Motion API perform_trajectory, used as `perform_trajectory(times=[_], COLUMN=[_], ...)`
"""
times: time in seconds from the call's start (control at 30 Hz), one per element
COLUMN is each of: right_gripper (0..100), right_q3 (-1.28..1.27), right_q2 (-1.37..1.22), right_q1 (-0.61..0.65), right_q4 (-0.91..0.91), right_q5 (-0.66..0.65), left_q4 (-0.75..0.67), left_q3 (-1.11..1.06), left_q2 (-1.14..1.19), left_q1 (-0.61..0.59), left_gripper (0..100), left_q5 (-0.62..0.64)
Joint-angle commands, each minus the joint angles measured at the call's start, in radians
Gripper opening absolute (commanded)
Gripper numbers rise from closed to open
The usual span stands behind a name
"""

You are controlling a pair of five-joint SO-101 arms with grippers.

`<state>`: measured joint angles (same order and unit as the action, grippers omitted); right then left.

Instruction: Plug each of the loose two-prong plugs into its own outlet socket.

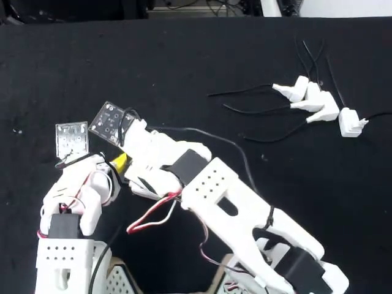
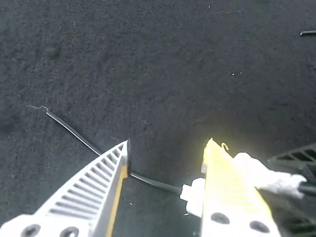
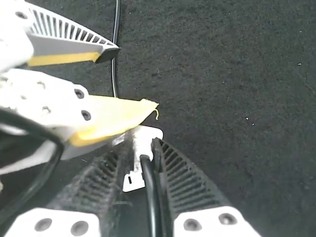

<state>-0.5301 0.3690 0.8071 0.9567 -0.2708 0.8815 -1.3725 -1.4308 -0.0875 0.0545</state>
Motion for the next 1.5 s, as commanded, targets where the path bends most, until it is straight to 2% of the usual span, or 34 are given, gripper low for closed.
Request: perform_trajectory(times=[0.0,0.47,0.83,1.0,1.23,1.47], right_gripper=[1.1,1.1,1.1,1.1,1.1,1.1], right_q3=[0.035,0.067,0.067,0.067,0.07,0.134], right_q2=[-0.022,-0.044,-0.036,-0.036,-0.042,-0.045], right_q1=[-0.012,-0.015,-0.044,-0.074,-0.106,-0.104], right_q4=[-0.04,-0.055,-0.003,0.115,0.247,0.334], right_q5=[0.012,0.081,0.072,-0.081,-0.313,-0.497], left_q4=[-0.003,0.011,0.012,0.037,0.138,0.146], left_q3=[0.002,0.004,0.013,0.036,-0.012,-0.108], left_q2=[0.003,0.003,0.002,0.003,0.011,0.011], left_q1=[0.019,0.019,-0.012,-0.137,-0.222,-0.274], left_gripper=[25,25,25,25,25,25], left_q5=[0.009,0.009,0.006,-0.002,-0.187,-0.278])
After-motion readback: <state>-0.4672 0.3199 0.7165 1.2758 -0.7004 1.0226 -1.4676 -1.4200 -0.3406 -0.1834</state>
